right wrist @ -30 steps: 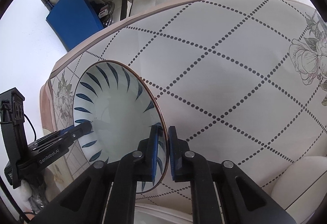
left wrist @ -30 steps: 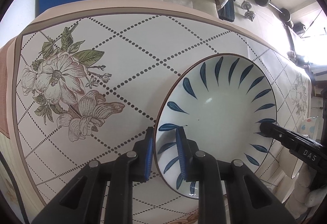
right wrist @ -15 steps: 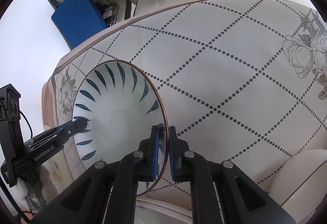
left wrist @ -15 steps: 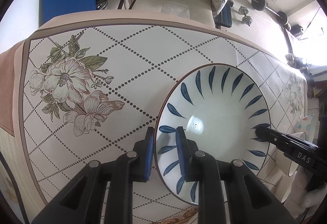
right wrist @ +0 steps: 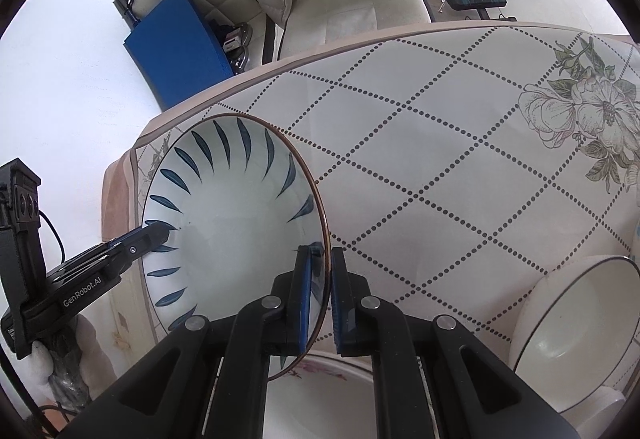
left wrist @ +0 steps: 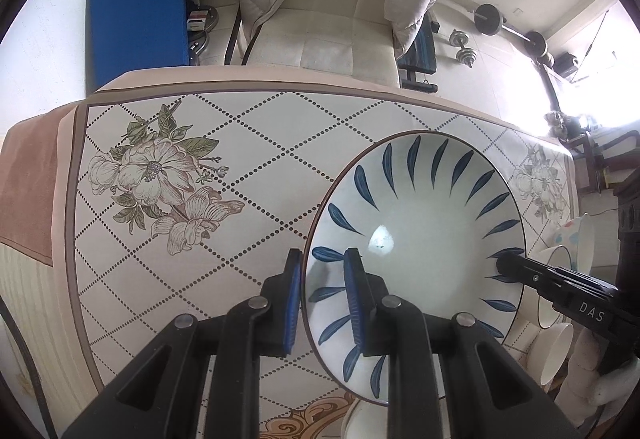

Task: Organize plates and bowls
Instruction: 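Lift the blue-striped plate with both tools and carry it over the plate stack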

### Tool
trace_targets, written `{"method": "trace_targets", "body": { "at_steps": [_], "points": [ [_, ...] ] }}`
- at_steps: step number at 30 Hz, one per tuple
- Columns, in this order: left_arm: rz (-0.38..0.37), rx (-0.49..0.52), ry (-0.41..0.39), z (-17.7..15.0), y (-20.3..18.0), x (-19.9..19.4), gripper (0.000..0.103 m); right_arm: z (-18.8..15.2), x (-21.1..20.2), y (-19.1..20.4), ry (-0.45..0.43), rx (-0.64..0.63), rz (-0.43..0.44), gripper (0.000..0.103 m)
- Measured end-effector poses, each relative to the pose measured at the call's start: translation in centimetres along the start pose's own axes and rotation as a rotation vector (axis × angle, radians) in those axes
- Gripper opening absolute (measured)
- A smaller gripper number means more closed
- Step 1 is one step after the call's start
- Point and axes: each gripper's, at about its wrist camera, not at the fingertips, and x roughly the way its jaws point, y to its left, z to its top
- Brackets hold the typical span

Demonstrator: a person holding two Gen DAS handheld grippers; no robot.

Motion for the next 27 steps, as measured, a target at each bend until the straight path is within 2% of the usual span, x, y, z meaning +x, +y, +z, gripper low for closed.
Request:
{"method": "trace_targets", "body": {
  "at_steps": [10, 16, 22, 27],
  "points": [
    [-0.033, 0.035, -0.049, -3.3, -2.2, -4.7, 0.018, -4.3, -5.3, 0.6, -0.058, -0.02, 0.021, 0.01],
    [-0.034, 0.05, -0.058, -6.7, -3.1, -6.1, 0.018, -7.6, -7.2, 0.2, -0.067, -0.023, 0.036, 0.01],
    [-0.031, 0.06, -0.032, -10.3, -3.7, -5.8, 0.018, -11.9, -8.0, -0.7, -0.049, -0.021, 0.036, 0.01],
    [-0.022, 0.065, 0.013, -12.8, -4.0, -4.0, 0.018, -15.2, -7.4, -2.0, -0.025, -0.012, 0.029, 0.01]
  ]
}}
